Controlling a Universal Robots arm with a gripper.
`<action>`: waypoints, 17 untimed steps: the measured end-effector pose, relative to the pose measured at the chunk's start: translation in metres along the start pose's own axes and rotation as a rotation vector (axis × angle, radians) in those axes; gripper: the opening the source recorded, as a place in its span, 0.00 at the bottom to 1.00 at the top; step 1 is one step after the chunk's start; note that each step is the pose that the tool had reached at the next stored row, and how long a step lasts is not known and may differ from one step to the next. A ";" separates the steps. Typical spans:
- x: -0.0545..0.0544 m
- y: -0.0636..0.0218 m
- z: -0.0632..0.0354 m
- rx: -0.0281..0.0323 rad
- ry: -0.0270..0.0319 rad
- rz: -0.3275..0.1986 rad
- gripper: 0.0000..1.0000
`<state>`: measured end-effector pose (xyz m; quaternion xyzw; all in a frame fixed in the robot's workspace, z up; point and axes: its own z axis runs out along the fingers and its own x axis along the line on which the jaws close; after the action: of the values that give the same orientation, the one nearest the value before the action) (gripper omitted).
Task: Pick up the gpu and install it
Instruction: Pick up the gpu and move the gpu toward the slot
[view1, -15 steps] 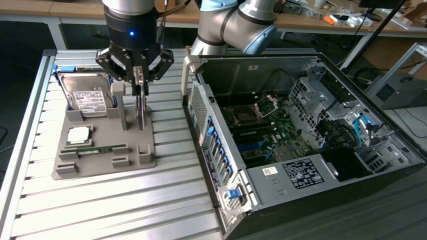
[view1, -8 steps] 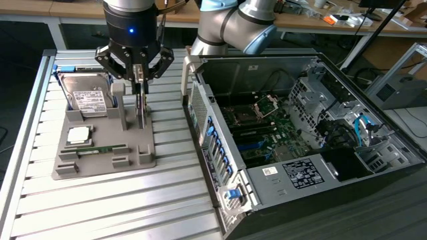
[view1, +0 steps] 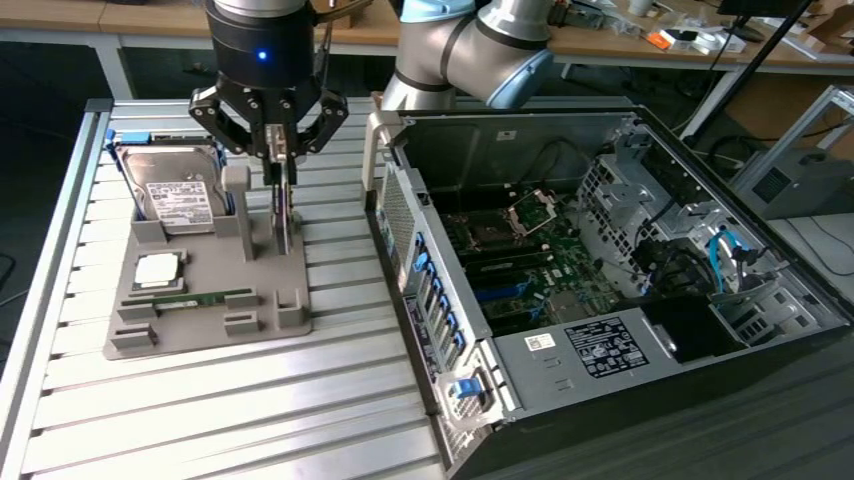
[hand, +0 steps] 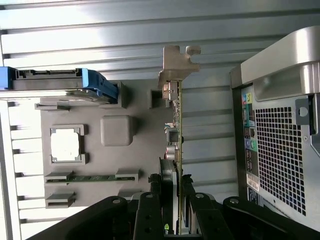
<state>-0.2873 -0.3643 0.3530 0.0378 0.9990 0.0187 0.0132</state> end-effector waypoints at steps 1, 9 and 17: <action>0.000 0.0000 -0.0005 0.0000 0.0000 0.000 0.27; 0.000 0.0002 -0.0046 0.0000 0.0000 0.000 0.27; 0.000 0.0004 -0.0095 0.0000 0.0000 0.000 0.27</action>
<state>-0.2873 -0.3643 0.3625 0.0378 0.9990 0.0187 0.0132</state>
